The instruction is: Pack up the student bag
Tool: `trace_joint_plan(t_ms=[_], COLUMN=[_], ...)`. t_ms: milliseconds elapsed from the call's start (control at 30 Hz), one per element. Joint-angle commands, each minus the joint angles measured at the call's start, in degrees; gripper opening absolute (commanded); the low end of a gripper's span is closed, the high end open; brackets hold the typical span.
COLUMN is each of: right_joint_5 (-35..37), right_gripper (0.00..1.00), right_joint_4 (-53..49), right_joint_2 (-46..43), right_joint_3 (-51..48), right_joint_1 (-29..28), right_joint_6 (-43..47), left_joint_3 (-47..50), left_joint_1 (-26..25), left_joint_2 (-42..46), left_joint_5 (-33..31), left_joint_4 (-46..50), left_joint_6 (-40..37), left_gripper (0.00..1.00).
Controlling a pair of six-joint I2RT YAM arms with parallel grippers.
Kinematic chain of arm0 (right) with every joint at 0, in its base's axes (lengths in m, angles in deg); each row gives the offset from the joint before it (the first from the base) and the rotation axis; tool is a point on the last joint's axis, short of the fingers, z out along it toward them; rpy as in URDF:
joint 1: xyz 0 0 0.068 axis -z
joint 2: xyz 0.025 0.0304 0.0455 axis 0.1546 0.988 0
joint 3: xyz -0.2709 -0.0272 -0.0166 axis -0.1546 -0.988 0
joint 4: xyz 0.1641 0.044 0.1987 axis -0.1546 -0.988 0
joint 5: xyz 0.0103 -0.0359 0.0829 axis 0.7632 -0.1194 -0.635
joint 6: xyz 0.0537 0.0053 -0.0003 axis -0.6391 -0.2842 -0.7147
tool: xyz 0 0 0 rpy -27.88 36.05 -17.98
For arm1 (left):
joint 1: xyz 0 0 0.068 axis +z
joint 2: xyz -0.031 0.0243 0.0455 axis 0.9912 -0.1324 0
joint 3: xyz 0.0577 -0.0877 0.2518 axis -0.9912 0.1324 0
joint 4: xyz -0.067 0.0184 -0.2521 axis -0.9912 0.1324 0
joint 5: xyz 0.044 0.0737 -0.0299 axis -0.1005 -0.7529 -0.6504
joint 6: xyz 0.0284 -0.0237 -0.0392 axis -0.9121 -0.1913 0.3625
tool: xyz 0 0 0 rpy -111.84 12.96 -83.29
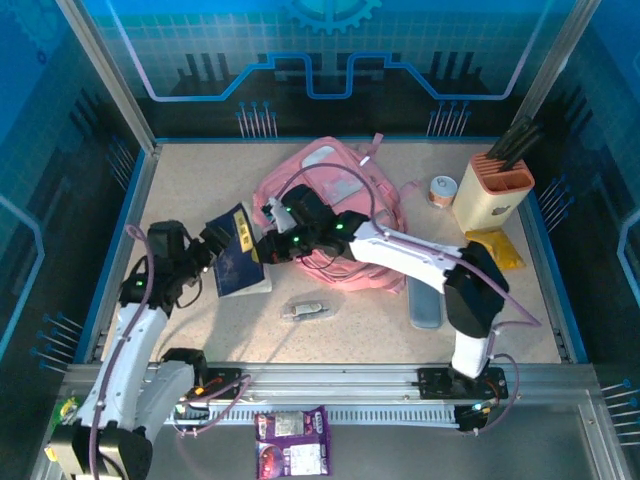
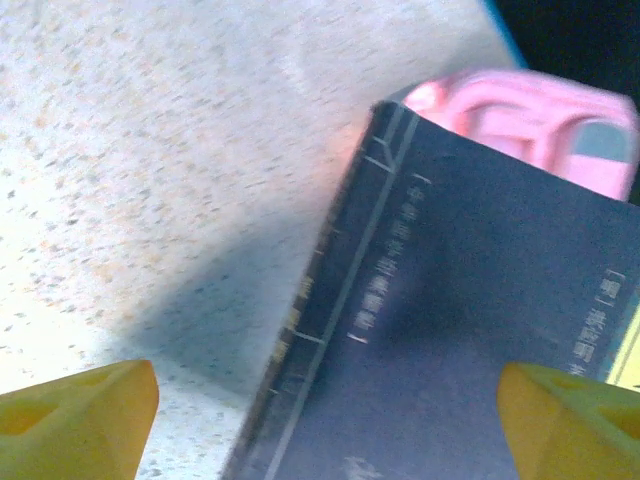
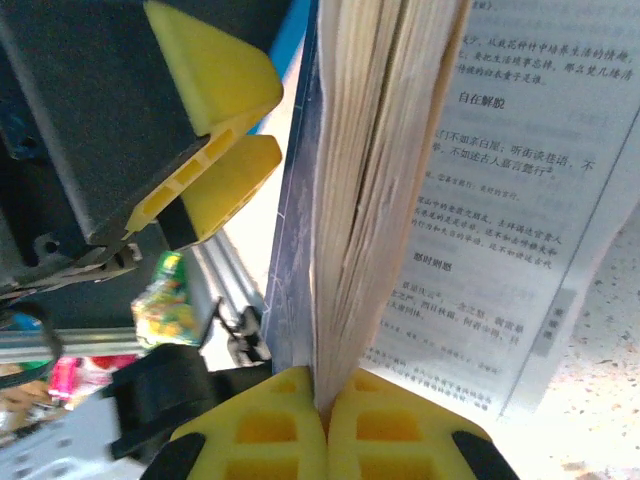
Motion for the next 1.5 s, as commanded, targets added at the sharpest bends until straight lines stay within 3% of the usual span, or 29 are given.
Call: trace_joint_plan(t_ms=[0,100,200,433,600,733,1000,1067,1333,1433,1467], right_joint_5=[-2.5,-3.4,-9.0,-17.8,-21.9,-22.4,-23.2,-23.5,-22.8,-23.5,-24.2], right_gripper=[0.0,0.0,0.0,0.0,0.0,0.0,0.0,0.07,0.85,1.0,1.0], right_joint_4=[3.6,1.1,5.4,13.2,19.1,19.6,19.4,18.8,12.7,11.0,11.6], right_joint_2=[-5.8,-8.7,-11.4,-15.7,-15.8,-15.7,-16.3,-16.7,-20.7,-21.1,-20.7], right_joint_3=[-1.6,-2.2,-5.6,-10.7,-13.9,-16.4,-18.2,-18.4,-23.1,-23.2,-23.2], right_joint_1=[2.5,4.7,8.8,16.0,18.5,20.1,22.7,23.1,26.6,25.8,25.4], right_joint_6=[-0.3,1.6,-0.8,-5.5,-9.3,-9.6,-9.3,-8.9,-6.5,-5.0,-5.6], left_joint_3=[-3.7,-4.3,-2.4,2.4,1.3,1.7,0.6,0.1,0.6,0.0,-0.2], left_joint_1=[0.8,0.7,0.1,-5.3,-9.3,-12.7,-15.4,-16.1,-19.1,-21.3,-22.1], left_joint_2=[1.3,1.7,2.0,-1.6,-5.9,-8.1,-10.0,-9.9,-10.5,-12.0,-12.5], left_joint_5=[8.5,17.8,24.7,29.7,28.8,30.2,29.2,28.2,26.3,25.1,24.6], left_joint_4=[3.9,-1.3,-8.5,-23.2,-26.6,-34.2,-37.4,-37.7,-46.1,-48.7,-49.7], left_joint_6=[-3.5,-1.9,0.8,6.7,6.6,9.1,10.3,10.3,13.3,14.0,14.0], left_gripper=[0.89,0.88,0.86,0.82,0.76,0.61,0.28,0.22,0.08,0.05,0.05])
